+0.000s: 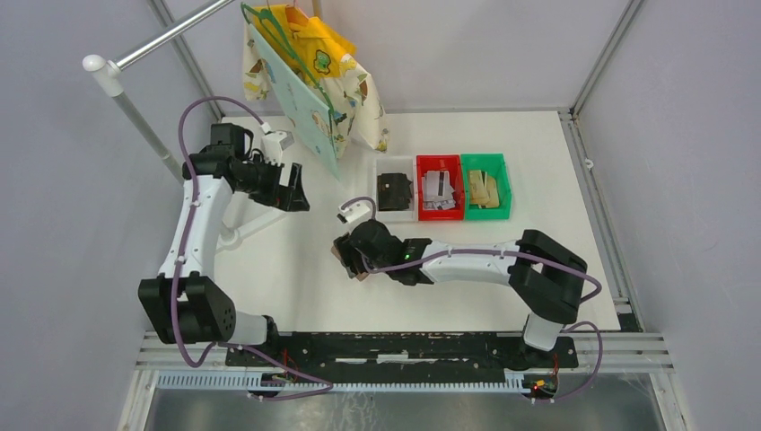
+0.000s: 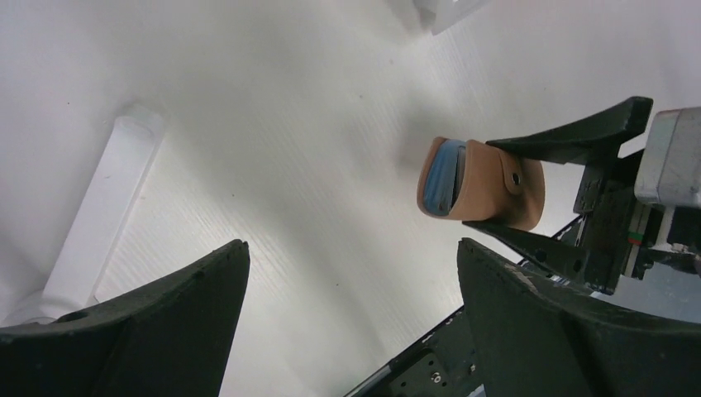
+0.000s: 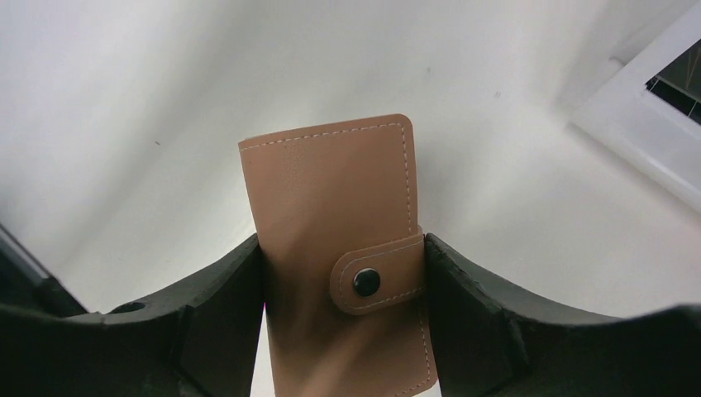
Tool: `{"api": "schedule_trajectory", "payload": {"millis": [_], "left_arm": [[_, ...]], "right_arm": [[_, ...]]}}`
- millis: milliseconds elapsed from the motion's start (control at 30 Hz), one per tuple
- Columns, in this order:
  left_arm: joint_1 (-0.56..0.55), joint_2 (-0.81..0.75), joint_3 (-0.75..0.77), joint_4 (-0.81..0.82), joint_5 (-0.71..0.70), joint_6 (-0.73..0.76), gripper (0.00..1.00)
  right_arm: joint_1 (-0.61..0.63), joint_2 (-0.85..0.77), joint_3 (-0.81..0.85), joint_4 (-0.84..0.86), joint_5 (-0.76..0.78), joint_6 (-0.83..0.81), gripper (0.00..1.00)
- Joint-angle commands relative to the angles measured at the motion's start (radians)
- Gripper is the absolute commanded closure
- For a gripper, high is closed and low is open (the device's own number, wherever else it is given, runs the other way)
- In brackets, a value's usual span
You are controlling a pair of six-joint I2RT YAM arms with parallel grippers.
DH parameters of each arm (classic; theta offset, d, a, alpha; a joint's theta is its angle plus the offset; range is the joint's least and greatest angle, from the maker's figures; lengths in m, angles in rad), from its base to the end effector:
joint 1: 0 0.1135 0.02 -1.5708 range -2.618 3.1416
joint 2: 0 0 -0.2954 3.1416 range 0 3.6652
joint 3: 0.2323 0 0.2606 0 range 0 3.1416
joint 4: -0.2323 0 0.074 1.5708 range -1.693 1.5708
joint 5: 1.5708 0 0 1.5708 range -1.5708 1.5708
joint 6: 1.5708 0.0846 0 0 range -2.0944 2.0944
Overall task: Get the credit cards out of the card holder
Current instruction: Pick up the card holder from the center of the board.
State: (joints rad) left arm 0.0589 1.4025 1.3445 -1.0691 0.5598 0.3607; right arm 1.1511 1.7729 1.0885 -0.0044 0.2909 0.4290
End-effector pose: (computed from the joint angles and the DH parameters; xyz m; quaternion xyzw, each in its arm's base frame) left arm 0.2919 -0.0278 0.3183 0.2010 0.9177 -0.2195 0.2630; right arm 0.1988 0.3859 0.1905 -0.2582 0.8589 0.2078 0.3904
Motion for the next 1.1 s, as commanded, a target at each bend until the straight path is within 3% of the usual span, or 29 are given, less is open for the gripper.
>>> {"api": "schedule_trajectory", "payload": {"millis": [0, 100, 400, 733, 1067], "left_arm": [[-0.007, -0.045, 0.075, 0.029, 0.047, -0.135, 0.0], [-0.005, -0.06, 0.099, 0.022, 0.031, -0.203, 0.0], [-0.005, -0.101, 0.13, -0.004, 0.18, -0.273, 0.0], [-0.007, -0.177, 0.019, 0.01, 0.288, -0.281, 0.0], [-0.046, -0.222, -0.032, 0.058, 0.411, -0.351, 0.0]], "right_arm": [[0.001, -0.092, 0.024, 0.091, 0.01, 0.059, 0.33], [-0.004, -0.12, 0.034, 0.099, -0.012, 0.087, 0.33], [-0.016, -0.214, 0.015, 0.183, -0.055, 0.126, 0.33], [-0.03, -0.316, -0.056, 0.32, -0.033, 0.105, 0.33], [-0.03, -0.33, -0.044, 0.406, -0.081, 0.069, 0.25]]}}
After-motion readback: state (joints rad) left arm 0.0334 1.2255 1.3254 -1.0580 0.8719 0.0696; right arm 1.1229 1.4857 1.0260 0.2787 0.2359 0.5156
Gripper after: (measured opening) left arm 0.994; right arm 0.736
